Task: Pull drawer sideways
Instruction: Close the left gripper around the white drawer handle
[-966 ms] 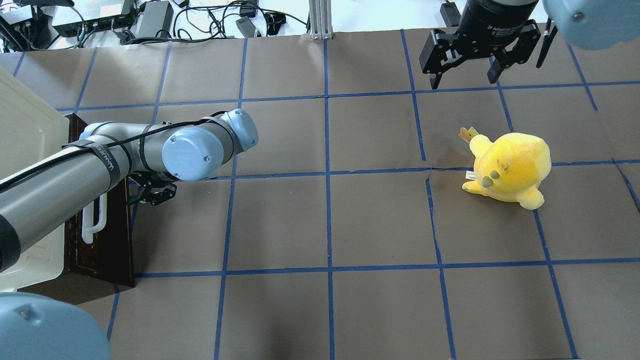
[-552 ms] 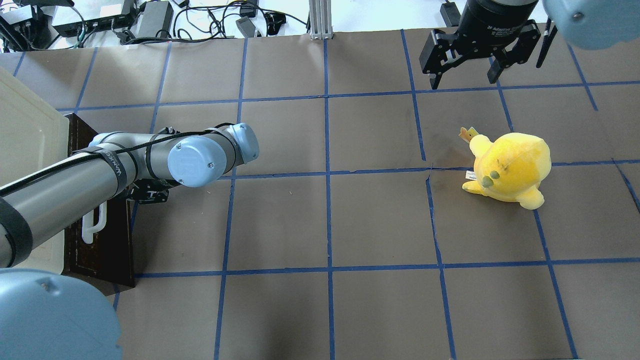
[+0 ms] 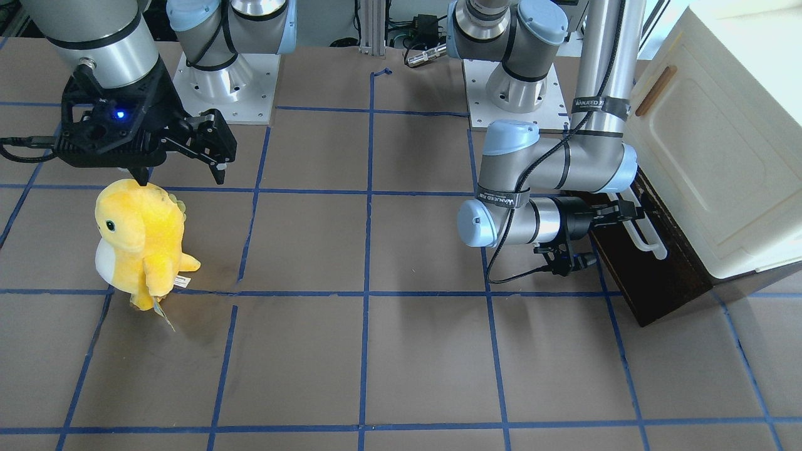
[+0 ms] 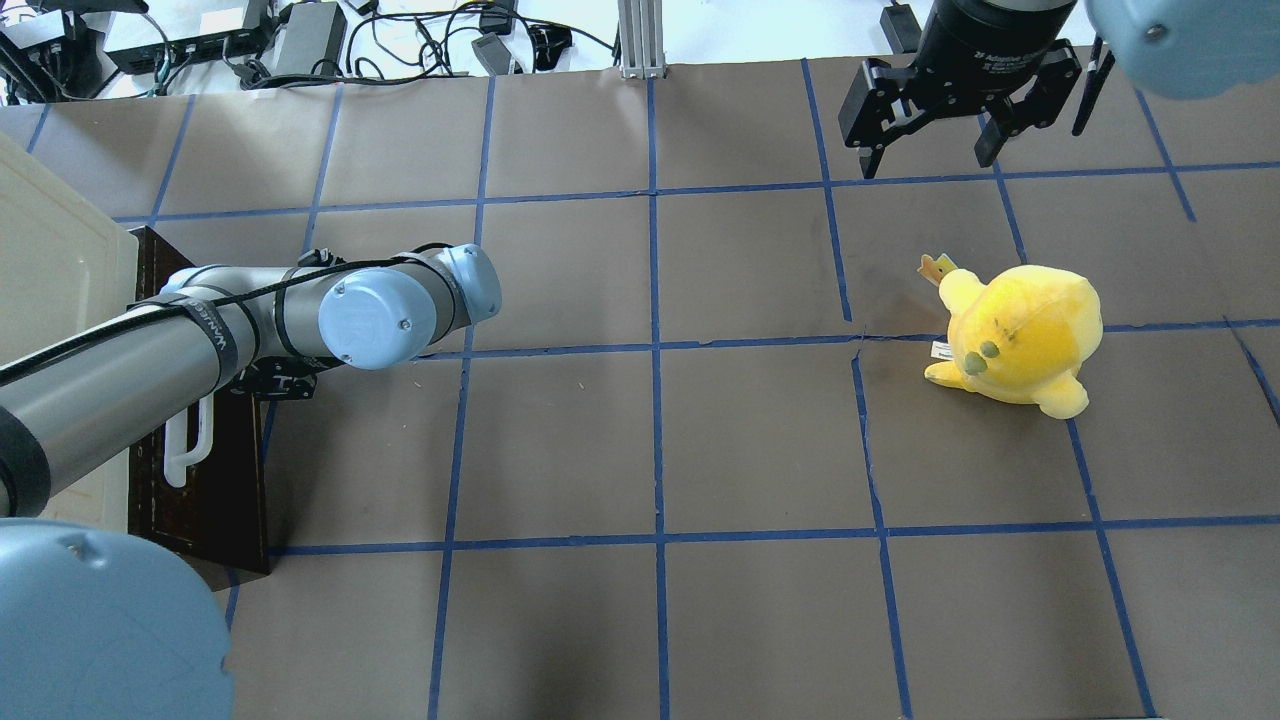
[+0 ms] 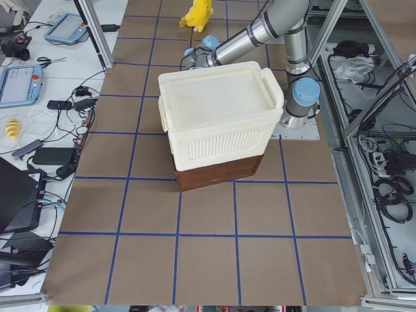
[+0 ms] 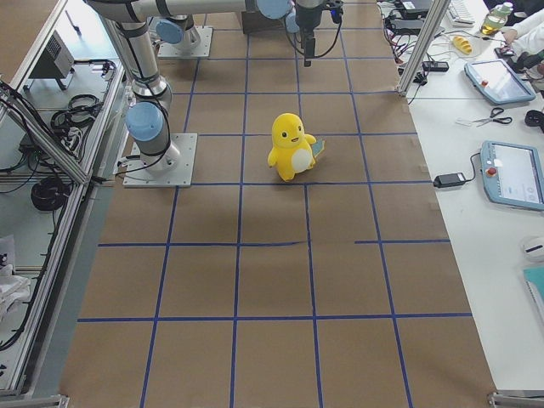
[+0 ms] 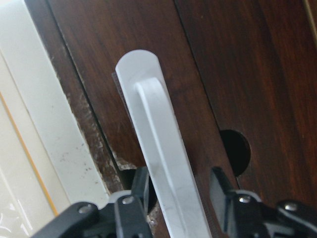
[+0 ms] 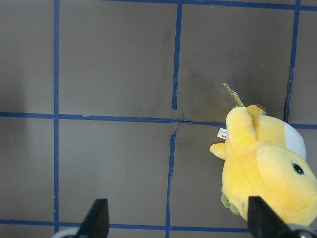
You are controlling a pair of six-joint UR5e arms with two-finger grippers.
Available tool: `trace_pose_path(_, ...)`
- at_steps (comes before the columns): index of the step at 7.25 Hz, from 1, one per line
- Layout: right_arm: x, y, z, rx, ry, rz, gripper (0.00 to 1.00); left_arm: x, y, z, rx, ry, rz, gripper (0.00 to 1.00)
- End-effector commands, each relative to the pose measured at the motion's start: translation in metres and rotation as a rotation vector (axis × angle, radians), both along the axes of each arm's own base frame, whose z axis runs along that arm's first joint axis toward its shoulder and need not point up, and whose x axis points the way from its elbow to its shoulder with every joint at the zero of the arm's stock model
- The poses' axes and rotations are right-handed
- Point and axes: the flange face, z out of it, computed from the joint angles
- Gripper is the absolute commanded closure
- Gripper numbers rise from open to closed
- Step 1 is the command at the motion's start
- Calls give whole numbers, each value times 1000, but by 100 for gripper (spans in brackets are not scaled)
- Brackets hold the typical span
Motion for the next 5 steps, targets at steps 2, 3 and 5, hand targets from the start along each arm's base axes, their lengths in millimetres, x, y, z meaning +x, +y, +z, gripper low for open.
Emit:
trace_pose_path(2,0,0,0,0,0,0,0,-3,2,-2,-8,4,7,77)
trace_pose_path(3,0,0,0,0,0,1,0,-5,2,-5,-5,6,7,82)
trace_pose_path(5,0,0,0,0,0,1,0,-9,2,-3,-8,10,3,83)
